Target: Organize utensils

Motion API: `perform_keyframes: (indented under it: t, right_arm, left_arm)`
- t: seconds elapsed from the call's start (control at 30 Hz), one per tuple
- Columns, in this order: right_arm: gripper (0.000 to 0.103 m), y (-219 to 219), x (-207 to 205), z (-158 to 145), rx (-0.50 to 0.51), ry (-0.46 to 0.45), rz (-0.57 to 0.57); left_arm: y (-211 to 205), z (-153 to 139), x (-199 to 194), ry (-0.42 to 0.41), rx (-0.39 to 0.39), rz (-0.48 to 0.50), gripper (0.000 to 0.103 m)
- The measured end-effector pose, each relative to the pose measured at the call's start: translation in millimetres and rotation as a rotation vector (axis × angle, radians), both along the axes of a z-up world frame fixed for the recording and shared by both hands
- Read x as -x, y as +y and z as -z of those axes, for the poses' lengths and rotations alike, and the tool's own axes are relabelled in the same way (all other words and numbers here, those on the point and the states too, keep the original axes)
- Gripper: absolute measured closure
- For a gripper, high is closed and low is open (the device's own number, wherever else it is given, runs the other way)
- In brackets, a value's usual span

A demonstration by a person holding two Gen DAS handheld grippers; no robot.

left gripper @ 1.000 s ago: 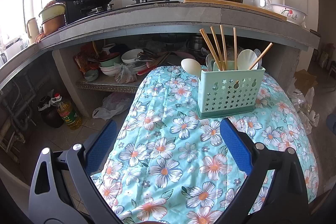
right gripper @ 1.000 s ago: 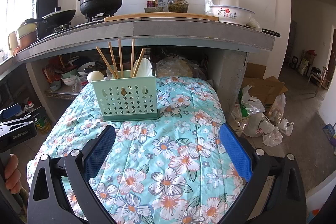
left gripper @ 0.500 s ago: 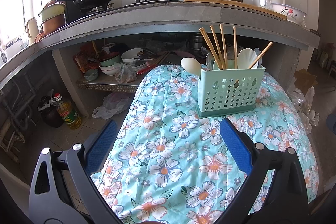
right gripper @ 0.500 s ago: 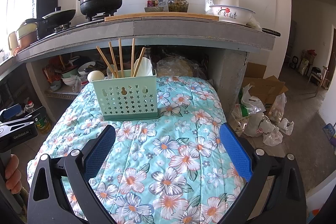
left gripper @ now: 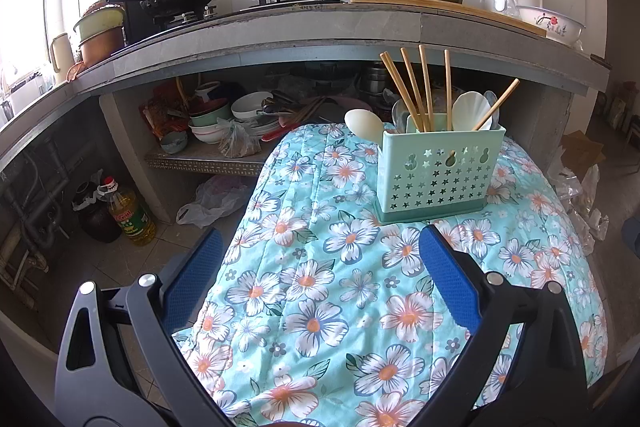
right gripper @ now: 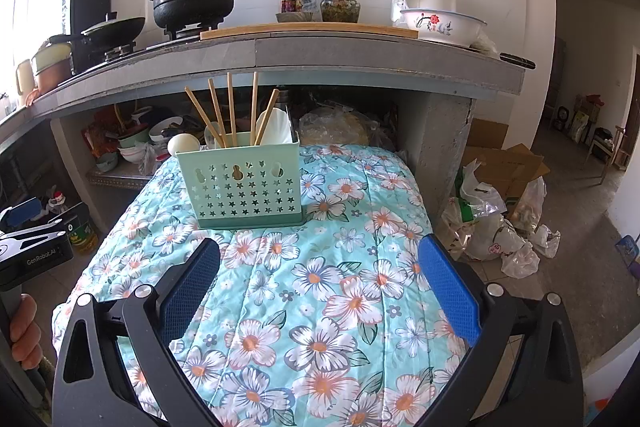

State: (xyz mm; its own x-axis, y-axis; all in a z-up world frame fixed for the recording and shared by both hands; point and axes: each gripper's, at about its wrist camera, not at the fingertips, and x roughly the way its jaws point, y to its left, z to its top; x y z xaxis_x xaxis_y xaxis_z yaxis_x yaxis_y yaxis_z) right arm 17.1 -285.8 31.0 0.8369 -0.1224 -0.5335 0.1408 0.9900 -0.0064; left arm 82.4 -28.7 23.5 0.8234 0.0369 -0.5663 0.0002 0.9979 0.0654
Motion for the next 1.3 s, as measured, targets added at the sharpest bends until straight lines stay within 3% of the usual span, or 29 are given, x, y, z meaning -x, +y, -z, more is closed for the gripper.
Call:
perform_keyframes:
  t: [1.3]
  right_arm:
    - [0.006,-1.2,0.4,1.1,-0.006,0.006,0.008]
  left_arm:
    - [1.8,0.6,-1.1,0.004,0.003,0.002,0.008]
